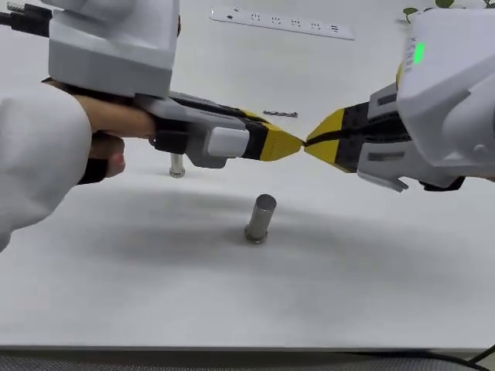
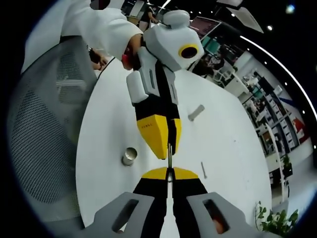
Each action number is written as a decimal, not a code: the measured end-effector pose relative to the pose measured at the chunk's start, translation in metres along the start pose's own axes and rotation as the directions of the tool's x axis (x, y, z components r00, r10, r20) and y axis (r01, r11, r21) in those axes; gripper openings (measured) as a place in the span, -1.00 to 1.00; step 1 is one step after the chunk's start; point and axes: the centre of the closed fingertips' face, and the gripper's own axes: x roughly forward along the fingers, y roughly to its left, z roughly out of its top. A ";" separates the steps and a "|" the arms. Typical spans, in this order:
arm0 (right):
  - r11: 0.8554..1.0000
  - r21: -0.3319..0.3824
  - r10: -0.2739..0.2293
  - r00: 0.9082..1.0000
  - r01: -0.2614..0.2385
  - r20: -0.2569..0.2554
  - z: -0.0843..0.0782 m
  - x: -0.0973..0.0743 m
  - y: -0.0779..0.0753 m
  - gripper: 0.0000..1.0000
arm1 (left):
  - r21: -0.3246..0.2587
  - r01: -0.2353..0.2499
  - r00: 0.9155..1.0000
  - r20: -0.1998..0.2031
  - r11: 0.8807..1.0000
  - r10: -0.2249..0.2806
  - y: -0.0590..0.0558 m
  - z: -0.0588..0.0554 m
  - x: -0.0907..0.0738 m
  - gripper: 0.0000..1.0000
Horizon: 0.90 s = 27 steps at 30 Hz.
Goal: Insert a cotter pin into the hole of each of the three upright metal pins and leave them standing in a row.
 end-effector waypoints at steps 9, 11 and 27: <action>1.000 -0.016 -0.002 1.000 0.002 0.004 0.003 0.001 0.001 -1.00 | -0.016 0.016 1.000 -0.003 1.000 -0.016 -0.002 -0.001 0.003 -0.98; 1.000 -0.017 0.001 1.000 -0.001 0.002 0.003 0.000 0.001 -1.00 | -0.014 0.017 1.000 -0.004 1.000 -0.017 -0.002 -0.001 0.004 -0.98; 1.000 -0.026 0.017 1.000 -0.017 0.009 0.006 0.002 0.008 -1.00 | -0.018 0.027 0.999 -0.034 0.999 -0.028 -0.003 -0.007 0.001 -1.00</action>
